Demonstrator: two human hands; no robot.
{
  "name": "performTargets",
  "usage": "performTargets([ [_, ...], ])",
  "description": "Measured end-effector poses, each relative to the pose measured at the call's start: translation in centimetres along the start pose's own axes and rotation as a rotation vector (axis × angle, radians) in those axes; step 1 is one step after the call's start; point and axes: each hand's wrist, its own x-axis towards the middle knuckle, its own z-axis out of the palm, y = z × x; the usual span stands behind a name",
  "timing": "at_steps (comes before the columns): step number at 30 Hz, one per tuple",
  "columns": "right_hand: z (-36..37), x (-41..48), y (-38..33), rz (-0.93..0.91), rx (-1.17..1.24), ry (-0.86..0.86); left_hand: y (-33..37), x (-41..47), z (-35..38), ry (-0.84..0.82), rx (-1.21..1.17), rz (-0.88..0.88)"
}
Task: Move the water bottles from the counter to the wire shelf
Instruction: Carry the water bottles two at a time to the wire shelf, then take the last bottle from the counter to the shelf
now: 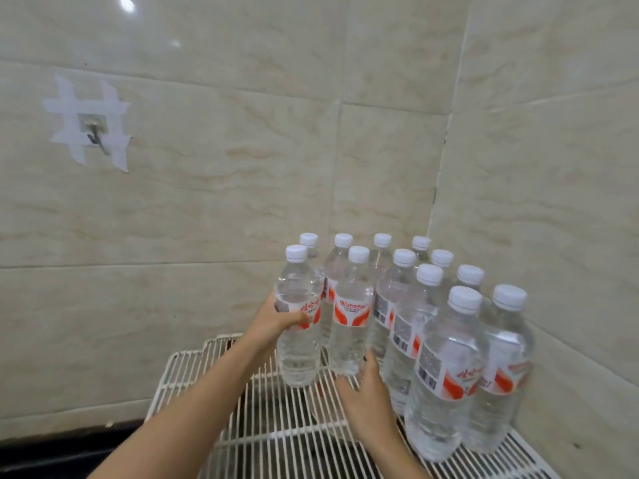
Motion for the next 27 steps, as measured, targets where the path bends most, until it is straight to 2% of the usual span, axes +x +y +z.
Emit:
performTargets([
  [6,0.1,1.3,1.5,0.018,-0.064,0.002,-0.7,1.2,2.0,-0.051,0.082,-0.003],
  [14,0.9,0.6,0.8,-0.092,-0.072,-0.074,-1.4,-0.4,1.8,0.075,-0.029,-0.004],
  [18,0.6,0.1,0.7,-0.111,-0.074,-0.064,-1.8,-2.1,2.4,0.136,0.093,-0.051],
  [22,0.3,-0.2,0.6,-0.143,-0.118,-0.086,-1.9,-5.1,2.6,0.3,0.365,-0.098],
  [27,0.9,-1.8,-0.6,-0.274,-0.2,-0.236,-1.5,-11.4,-0.9,0.518,0.468,-0.125],
])
